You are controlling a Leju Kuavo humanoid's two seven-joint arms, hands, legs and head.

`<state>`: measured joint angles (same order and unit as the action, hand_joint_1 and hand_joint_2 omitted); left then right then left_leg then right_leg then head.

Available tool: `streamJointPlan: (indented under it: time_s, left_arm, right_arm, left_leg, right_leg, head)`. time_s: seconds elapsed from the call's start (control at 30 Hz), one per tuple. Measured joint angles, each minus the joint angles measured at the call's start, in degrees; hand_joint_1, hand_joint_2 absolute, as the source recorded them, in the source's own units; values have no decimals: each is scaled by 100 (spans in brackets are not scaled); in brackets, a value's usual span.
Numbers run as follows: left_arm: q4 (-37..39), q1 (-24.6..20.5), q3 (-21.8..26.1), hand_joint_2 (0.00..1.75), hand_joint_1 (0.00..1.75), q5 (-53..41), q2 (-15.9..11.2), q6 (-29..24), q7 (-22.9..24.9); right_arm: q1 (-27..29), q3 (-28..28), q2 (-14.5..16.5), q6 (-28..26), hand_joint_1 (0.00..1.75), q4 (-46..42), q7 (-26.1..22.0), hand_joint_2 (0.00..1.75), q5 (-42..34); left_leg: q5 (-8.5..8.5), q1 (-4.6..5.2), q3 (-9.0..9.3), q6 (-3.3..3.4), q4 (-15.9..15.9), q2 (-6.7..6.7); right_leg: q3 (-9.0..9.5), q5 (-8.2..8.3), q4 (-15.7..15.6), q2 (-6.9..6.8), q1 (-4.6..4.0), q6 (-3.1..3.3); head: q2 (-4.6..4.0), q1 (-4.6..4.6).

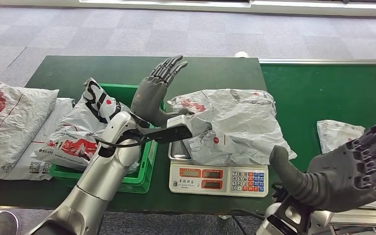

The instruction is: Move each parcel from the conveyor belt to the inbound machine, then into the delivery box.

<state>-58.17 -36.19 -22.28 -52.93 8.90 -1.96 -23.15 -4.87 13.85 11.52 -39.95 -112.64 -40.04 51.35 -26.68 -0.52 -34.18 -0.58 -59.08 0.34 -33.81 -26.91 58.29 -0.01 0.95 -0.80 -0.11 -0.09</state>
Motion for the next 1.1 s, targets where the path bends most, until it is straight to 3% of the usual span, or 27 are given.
streamJointPlan:
  time_s: [0.2, 0.43, 0.83, 1.1]
  left_arm:
    - [1526, -748, -298, 175, 0, -171, 419, 244, -3]
    - [2834, -1048, -519, 175, 0, -250, 753, 318, 88]
    - [3560, -1113, -614, 175, 0, -170, 912, 791, -55]
    - [3829, -1035, -807, 175, 0, -389, 996, 1437, -73]
  right_arm:
    - [-47, 11, 100, 0, 0, 73, 0, 175, -3]
    - [-45, 9, 122, 0, 0, 150, 0, 175, 10]
    - [-49, 3, 152, 0, 0, 267, 0, 175, 9]
    - [-85, 3, 155, 0, 0, 336, 2, 175, 65]
  left_leg:
    - [0, 1, -3, 0, 0, -2]
    - [0, 1, -3, 0, 0, -2]
    - [0, 0, -4, 0, 1, -2]
    - [0, 1, -5, 0, 1, -2]
  right_leg:
    - [0, 0, 0, 1, 1, 0]
    - [-2, 0, 0, 2, 0, 0]
    - [-1, -1, 1, 0, 0, 1]
    - [-1, -1, 1, -1, 1, 0]
  head:
    - [0, -2]
    - [0, -1]
    - [0, 0]
    - [0, -1]
